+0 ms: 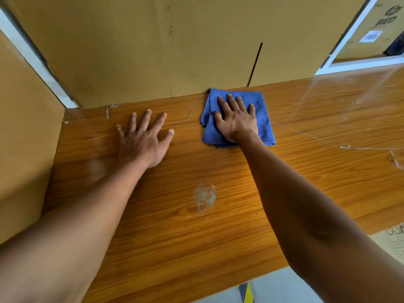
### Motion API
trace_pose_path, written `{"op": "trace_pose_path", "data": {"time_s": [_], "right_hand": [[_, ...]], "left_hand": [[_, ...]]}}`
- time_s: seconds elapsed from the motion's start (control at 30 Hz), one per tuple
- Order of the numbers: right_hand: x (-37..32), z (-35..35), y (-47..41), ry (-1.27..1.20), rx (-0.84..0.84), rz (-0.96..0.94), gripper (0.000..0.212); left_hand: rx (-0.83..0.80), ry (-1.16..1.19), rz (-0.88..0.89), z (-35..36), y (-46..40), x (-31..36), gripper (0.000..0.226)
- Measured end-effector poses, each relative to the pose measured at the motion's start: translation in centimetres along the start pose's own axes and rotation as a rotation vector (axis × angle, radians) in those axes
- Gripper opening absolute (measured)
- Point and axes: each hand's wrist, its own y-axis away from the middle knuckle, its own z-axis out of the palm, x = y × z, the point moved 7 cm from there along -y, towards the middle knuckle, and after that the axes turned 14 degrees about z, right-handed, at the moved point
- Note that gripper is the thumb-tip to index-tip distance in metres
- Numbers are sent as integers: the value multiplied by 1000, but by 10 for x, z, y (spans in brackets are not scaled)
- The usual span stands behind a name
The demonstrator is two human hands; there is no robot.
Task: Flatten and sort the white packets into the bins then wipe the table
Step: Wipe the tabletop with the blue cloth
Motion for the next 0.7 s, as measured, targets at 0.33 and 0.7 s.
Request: {"op": "trace_pose_path", "data": {"time_s": [0.33,0.7], "right_hand": [[-7,4,42,-17,9,-106,73],[-28,4,43,15,-20,-186,72]], "left_hand": [[25,7,3,-3,2,2,73],[27,17,3,-3,2,1,72]]}}
